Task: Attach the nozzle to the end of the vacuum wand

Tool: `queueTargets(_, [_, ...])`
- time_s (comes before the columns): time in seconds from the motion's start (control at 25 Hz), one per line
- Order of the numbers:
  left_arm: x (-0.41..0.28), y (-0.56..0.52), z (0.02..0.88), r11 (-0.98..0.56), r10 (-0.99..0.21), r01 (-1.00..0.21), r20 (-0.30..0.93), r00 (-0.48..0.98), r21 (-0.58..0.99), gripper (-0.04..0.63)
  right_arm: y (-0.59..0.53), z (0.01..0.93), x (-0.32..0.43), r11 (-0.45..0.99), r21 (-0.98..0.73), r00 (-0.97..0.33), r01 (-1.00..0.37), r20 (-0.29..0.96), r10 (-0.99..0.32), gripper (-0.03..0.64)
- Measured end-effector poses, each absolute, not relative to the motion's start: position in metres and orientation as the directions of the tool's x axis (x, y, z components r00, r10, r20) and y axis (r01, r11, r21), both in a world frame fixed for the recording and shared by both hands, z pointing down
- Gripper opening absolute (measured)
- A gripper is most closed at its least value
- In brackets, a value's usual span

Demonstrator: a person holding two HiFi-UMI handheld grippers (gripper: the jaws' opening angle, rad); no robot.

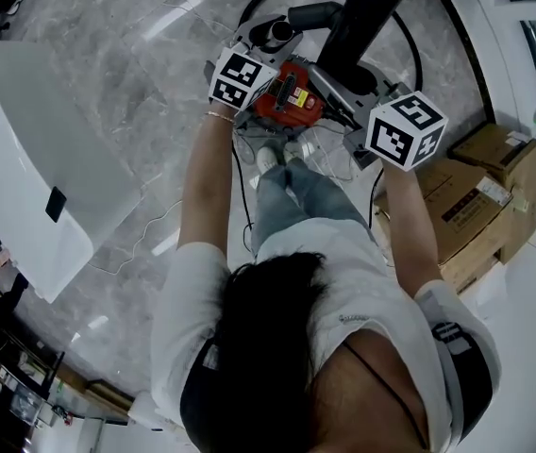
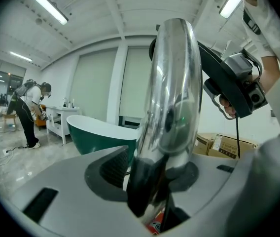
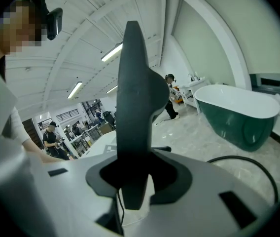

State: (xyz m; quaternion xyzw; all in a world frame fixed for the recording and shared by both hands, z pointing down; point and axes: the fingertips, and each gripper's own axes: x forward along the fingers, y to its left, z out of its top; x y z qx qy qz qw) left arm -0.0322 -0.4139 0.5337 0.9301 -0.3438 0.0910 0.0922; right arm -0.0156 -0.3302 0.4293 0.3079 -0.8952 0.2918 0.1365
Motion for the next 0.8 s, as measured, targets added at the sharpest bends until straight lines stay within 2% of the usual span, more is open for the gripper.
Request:
queueTargets(0.2, [-0.037, -0.424, 0.533, -0.736, -0.634, -0.667, 0.231, 0.738, 0.111, 0.161, -0.33, 0.43, -0.01, 0.653, -0.427, -0.774, -0.626, 0.442, -0.454, 0.12])
queueTargets(0.56, [-0.032, -0.418, 0.536, -0.761, -0.611, -0.644, 0.252, 0.751, 0.076, 0.13, -0.333, 0.433, -0.014, 0.649, -0.503, -0.813, -0.571, 0.453, -0.365, 0.12])
queueTargets(0.8, [-0.034, -0.417, 0.541, -0.783, -0.58, -0.62, 0.296, 0.759, 0.054, 0.109, -0.337, 0.43, -0.019, 0.66, -0.484, -0.807, -0.575, 0.471, -0.357, 0.12])
